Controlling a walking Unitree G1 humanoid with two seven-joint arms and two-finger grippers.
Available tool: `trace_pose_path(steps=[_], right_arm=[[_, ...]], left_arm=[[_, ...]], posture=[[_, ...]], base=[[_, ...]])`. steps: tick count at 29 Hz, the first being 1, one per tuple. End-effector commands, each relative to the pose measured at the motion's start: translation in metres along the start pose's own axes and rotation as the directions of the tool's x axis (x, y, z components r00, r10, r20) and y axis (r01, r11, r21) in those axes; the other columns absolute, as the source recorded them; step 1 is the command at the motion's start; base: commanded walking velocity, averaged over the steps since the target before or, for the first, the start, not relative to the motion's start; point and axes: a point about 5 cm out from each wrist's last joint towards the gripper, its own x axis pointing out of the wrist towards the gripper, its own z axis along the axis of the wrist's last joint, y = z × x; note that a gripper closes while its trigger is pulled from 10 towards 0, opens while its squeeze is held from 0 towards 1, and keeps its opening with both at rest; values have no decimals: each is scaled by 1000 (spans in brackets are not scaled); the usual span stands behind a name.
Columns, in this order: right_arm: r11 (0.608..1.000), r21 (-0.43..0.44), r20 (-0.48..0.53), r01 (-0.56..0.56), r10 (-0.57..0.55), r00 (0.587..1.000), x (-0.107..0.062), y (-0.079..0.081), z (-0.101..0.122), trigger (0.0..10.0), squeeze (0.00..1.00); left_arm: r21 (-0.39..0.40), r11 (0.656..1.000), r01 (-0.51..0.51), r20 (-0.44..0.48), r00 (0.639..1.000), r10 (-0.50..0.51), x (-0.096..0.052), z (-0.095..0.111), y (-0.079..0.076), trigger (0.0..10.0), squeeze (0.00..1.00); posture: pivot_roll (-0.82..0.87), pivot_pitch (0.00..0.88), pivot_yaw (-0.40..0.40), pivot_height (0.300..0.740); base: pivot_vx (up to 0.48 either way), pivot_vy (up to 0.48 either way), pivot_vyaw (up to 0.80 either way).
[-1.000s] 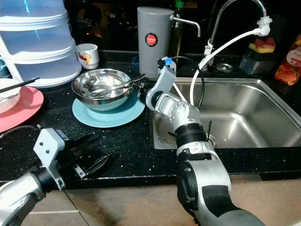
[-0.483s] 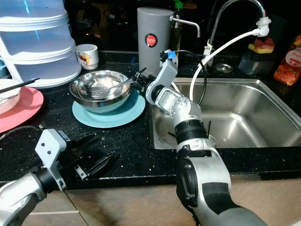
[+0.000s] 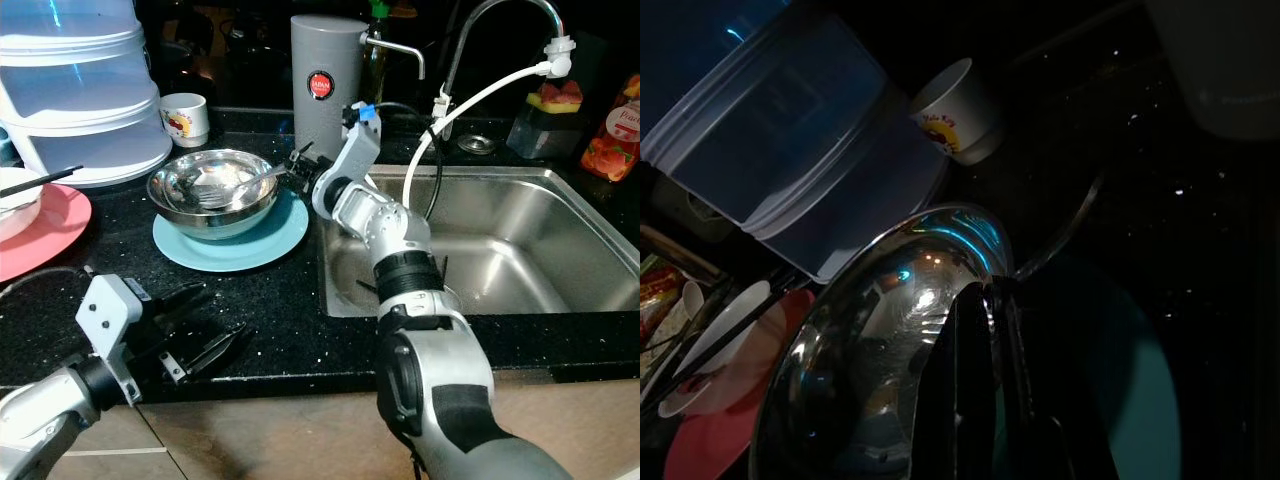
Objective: Kitchen organization
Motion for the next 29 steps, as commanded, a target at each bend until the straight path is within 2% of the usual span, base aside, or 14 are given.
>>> trace_pose_path(steps=[1,5,8,10,12,23,24,25,26,28,29], right_arm=[[1000,22,-19,8,-7,1000,-1,-2,2,0,0],[998,63,-16,-21,22,1000,-1,1,6,0,0],[989,130,-17,-67,70,997,-1,6,10,0,0],[988,138,-17,-72,75,997,-1,6,10,0,0],[972,211,-11,-99,104,995,-1,10,12,0,0],[921,365,5,-138,146,989,-2,12,15,0,0],[909,389,30,-152,152,988,-3,12,19,0,0],[918,366,113,-153,120,986,-4,8,31,0,0],[921,358,134,-152,110,985,-5,7,34,0,0],[923,325,297,-205,106,949,-12,4,61,0,0],[923,325,297,-205,106,949,-12,4,61,0,0]], left_arm=[[-48,999,19,-95,995,-23,-2,-19,-5,10000,0],[-48,999,20,-94,995,-25,-1,-19,-5,10000,0],[-50,999,23,-93,995,-27,-1,-19,-5,10000,0],[-50,998,23,-93,995,-28,-1,-19,-5,10000,0],[-50,998,25,-94,995,-30,-1,-19,-5,10000,0],[-55,998,28,-93,995,-33,-1,-19,-6,10000,0],[-55,998,29,-92,995,-34,-1,-19,-6,10000,0],[-56,998,29,-90,995,-34,0,-19,-6,10000,0],[-56,998,29,-90,995,-34,0,-19,-6,10000,0],[-62,997,38,-81,996,-43,1,-17,-8,10000,0],[-62,997,38,-81,996,-43,1,-17,-8,10000,0]], posture=[[69,49,-47,740],[68,51,-47,740],[68,51,-46,740],[68,51,-46,740],[68,51,-46,740],[68,55,-47,740],[68,55,-47,740],[67,58,-48,740],[67,58,-48,740],[68,58,-49,740],[68,58,-49,740]], base=[[0,0,0],[0,0,0],[0,0,0],[0,0,0],[0,0,0],[0,0,0],[0,0,0],[0,0,0],[0,0,0],[0,0,0],[0,0,0]])
